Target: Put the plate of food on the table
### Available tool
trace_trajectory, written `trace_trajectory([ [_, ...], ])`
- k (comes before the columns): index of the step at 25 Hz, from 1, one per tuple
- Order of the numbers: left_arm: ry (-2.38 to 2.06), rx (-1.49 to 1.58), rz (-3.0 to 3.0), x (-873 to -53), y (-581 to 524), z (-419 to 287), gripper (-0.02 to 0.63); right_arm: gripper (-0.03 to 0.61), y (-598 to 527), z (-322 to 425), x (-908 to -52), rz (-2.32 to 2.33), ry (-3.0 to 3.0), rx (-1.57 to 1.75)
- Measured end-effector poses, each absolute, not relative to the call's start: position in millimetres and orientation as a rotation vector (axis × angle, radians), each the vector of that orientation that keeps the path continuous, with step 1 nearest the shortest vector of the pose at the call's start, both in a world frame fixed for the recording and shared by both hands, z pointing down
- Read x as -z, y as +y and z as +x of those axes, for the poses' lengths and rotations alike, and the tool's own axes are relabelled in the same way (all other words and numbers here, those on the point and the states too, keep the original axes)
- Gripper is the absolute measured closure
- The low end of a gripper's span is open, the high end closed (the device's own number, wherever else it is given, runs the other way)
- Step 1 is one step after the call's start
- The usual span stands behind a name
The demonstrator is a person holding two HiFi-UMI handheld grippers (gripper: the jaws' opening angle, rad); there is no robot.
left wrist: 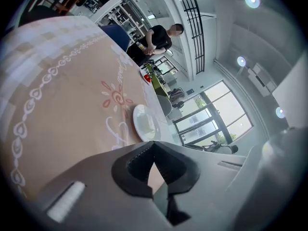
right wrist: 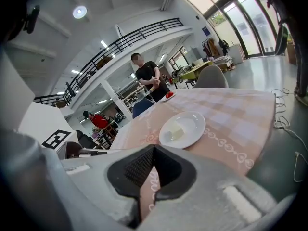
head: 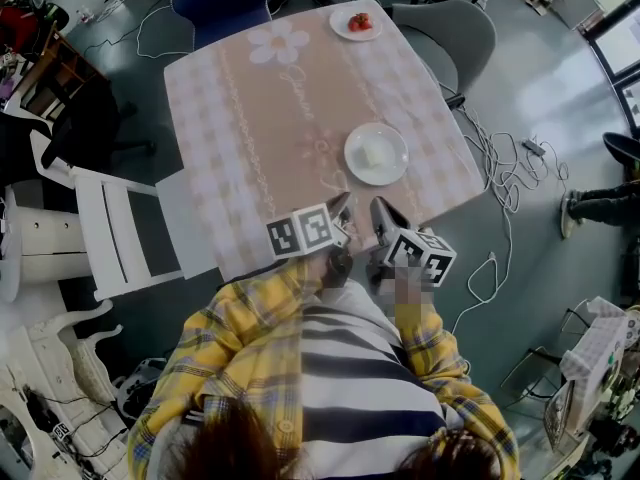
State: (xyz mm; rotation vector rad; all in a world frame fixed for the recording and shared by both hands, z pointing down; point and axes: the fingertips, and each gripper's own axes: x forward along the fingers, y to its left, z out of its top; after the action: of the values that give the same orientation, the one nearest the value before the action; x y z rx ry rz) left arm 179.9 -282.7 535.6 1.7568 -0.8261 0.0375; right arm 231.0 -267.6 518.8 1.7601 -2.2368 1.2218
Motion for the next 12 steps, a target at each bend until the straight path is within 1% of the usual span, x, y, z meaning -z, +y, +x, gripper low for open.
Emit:
trace_trajectory([
  [12, -0.717, -0.101, 1.867, -525, -228, 141, 0.614, 0.581, -219, 199, -506, 1.976, -2.188, -1.159],
])
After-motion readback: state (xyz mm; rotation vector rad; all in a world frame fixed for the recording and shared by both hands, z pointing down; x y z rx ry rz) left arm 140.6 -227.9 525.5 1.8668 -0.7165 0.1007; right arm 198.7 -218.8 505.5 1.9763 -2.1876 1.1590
